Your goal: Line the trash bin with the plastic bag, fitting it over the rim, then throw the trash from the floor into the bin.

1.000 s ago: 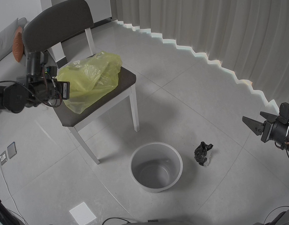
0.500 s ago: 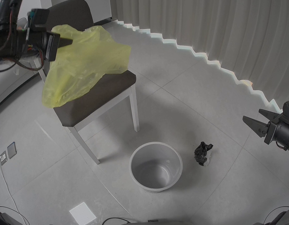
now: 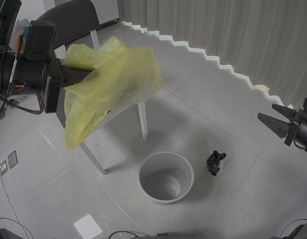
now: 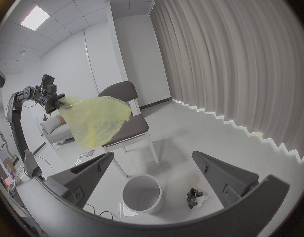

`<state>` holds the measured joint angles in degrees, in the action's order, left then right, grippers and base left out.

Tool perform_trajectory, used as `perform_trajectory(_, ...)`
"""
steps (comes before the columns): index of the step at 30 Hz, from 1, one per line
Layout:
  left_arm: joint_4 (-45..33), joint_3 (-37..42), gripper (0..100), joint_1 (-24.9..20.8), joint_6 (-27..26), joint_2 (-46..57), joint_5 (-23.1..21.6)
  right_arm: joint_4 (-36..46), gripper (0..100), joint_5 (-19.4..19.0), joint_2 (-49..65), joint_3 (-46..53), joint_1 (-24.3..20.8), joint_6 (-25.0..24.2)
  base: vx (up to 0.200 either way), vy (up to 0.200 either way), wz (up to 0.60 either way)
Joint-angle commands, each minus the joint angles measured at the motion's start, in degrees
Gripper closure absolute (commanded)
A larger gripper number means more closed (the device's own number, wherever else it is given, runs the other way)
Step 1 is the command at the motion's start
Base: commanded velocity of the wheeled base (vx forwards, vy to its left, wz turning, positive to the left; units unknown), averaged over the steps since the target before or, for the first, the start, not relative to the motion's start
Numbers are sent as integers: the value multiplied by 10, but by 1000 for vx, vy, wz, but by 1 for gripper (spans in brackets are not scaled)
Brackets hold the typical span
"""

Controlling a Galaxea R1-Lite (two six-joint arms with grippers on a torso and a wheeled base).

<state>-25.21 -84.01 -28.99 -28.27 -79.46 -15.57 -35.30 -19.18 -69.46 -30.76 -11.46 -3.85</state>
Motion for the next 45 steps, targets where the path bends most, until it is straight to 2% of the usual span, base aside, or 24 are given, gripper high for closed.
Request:
perform_trajectory(1, 3, 17, 100, -24, -1, 12, 0, 4, 0, -2, -38, -35, -1, 0, 0, 0, 0)
perform_trajectory(10, 2, 30, 100, -64, -1, 5, 1, 45, 0, -2, -132, -150, -1, -9, 0, 0, 0)
perform_trajectory(14, 5, 59, 100, -77, -1, 10, 2, 83, 0, -2, -176, -232, -1, -31, 0, 0, 0)
perform_trajectory(19, 12, 58, 100, -92, 0, 8, 1, 139, 0, -2, -230, -325, -2, -36, 0, 0, 0)
perform_trajectory(25, 13, 62, 100, -108, 1, 8, 3, 210, 0, 0, -291, -416, -32, -37, 0, 0, 0)
perform_trajectory(37, 27, 67, 100, -111, 1, 10, 3, 220, 0, 5, -364, -389, -82, -37, 0, 0, 0)
perform_trajectory(45, 33, 71, 100, -108, 1, 8, 5, 224, 0, -4, -361, -345, -91, -36, 0, 0, 0)
